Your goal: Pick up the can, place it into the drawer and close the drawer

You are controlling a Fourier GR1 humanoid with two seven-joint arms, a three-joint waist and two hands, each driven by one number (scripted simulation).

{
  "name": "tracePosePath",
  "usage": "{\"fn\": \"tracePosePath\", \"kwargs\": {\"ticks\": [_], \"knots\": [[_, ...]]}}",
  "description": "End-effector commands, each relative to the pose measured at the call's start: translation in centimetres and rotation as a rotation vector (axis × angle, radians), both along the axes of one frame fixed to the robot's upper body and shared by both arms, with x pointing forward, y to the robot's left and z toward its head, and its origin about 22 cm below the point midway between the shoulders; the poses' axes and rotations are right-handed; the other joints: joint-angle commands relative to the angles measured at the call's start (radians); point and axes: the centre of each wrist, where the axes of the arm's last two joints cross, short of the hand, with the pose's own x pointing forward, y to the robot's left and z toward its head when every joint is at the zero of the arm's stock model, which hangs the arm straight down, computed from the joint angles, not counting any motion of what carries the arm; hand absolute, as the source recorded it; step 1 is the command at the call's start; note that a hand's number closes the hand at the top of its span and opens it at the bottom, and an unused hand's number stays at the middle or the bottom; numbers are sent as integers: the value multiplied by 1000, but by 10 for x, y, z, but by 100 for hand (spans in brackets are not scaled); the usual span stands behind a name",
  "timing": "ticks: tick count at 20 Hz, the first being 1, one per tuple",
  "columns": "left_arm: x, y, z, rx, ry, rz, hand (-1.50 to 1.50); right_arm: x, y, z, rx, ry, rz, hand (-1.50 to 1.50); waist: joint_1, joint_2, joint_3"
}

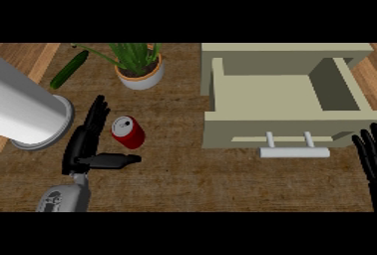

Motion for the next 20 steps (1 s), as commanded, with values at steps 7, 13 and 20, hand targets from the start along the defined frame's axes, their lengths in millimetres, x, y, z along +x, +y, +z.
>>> {"fn": "tracePosePath", "kwargs": {"ticks": [7,13,20], "knots": [[-1,34,-40,12,14,0,-150,19,-2,3,4,1,11,-150,0,1,0],[-13,22,-57,-6,40,15,-150,13,-18,-2,4,-17,-23,-150,1,0,0],[-10,22,-68,-11,54,30,-150,-5,6,-18,-10,-4,-10,-150,1,-1,0]]}}
